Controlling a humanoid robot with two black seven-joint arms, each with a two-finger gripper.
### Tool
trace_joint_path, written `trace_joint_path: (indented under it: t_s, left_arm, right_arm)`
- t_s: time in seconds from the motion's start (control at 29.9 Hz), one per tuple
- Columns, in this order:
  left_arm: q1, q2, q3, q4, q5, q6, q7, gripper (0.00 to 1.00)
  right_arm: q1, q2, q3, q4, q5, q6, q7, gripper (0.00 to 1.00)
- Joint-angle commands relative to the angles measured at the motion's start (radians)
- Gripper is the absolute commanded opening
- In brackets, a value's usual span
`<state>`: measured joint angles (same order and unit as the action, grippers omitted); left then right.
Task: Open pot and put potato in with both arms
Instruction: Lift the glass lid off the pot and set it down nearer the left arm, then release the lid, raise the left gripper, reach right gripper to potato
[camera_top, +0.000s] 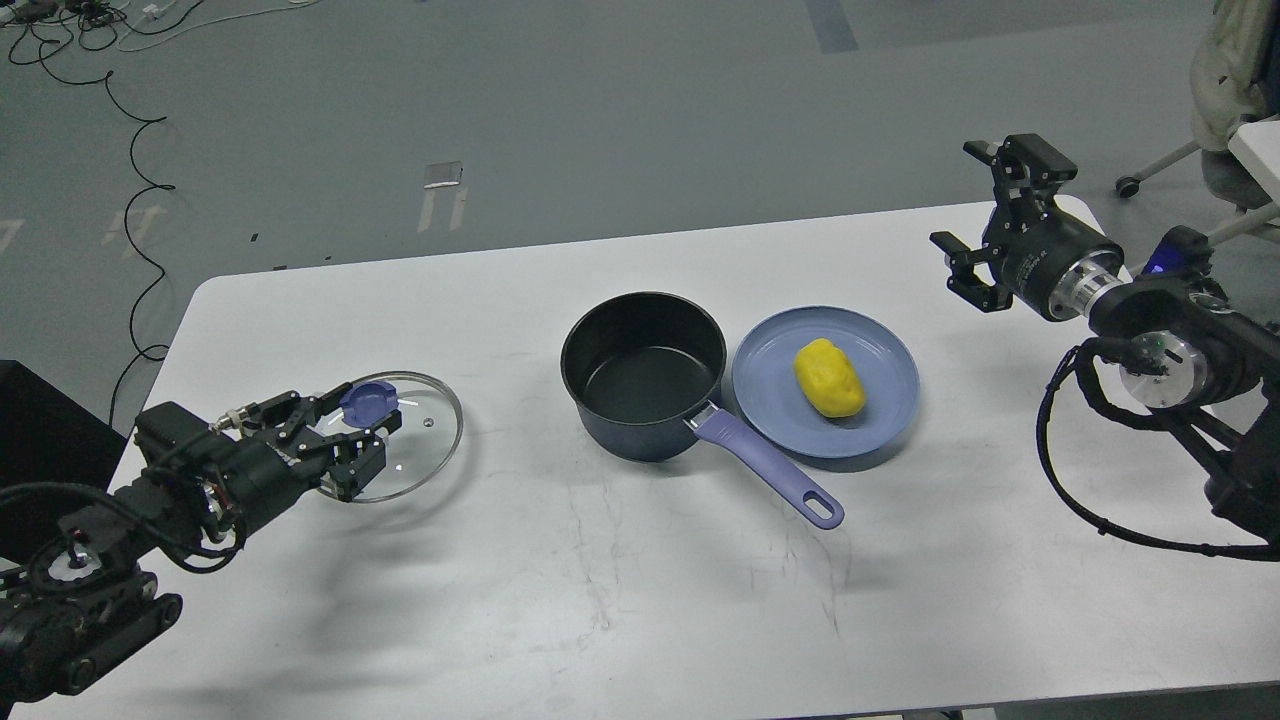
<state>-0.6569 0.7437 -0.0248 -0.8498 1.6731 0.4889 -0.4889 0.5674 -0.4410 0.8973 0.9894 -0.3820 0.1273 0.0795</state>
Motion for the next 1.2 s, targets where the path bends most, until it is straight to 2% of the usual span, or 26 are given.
trace_joint_path:
  t_s: [0.0,0.27,0.43,0.47,0.5,0.53,0.87,1.04,1.1,1.14,1.17]
  left_arm:
    - [0.003,-0.03,0.0,0.035,-0.003,0.0,0.0,0.47]
    - [0.031,-0.113,0.0,0.138,-0.003,0.0,0.0,0.49]
    - [0.028,-0.113,0.0,0.138,-0.004,0.0,0.0,0.61]
    - [0.028,-0.113,0.0,0.138,-0.006,0.0,0.0,0.73]
    - [0.022,-0.115,-0.001,0.136,-0.007,0.0,0.0,0.89]
    - [0.019,-0.113,-0.001,0.136,-0.018,0.0,0.0,0.97]
    - [-0.004,-0.067,-0.015,0.098,-0.171,0.0,0.0,0.98]
    - [-0.07,0.022,-0.009,-0.04,-0.325,0.0,0.0,0.98]
    - [-0.119,0.061,-0.024,-0.138,-0.395,-0.001,0.0,0.98]
    - [-0.133,0.074,-0.03,-0.164,-0.423,-0.044,0.0,0.98]
    - [-0.154,0.094,-0.05,-0.214,-0.491,-0.123,0.0,0.98]
  right_arm:
    - [-0.001,-0.007,-0.001,0.002,0.0,0.0,0.0,1.0]
    - [0.002,-0.008,0.0,0.002,0.0,-0.005,0.0,1.0]
    - [-0.006,-0.01,-0.001,0.002,0.0,-0.008,0.0,1.0]
    - [-0.006,-0.01,-0.001,0.002,0.0,-0.008,0.0,1.0]
    - [-0.006,-0.01,-0.001,0.002,0.0,-0.009,0.0,1.0]
    - [-0.006,-0.01,-0.001,0.002,0.0,-0.008,0.0,1.0]
    - [0.006,-0.01,-0.008,0.011,-0.012,-0.006,0.0,1.0]
    - [0.063,-0.034,-0.09,0.014,-0.029,-0.003,0.0,1.0]
    - [0.117,-0.076,-0.177,0.023,-0.118,-0.003,0.002,1.0]
    - [0.13,-0.079,-0.199,0.026,-0.142,-0.003,0.002,1.0]
    - [0.153,-0.082,-0.237,0.029,-0.196,-0.003,0.0,1.0]
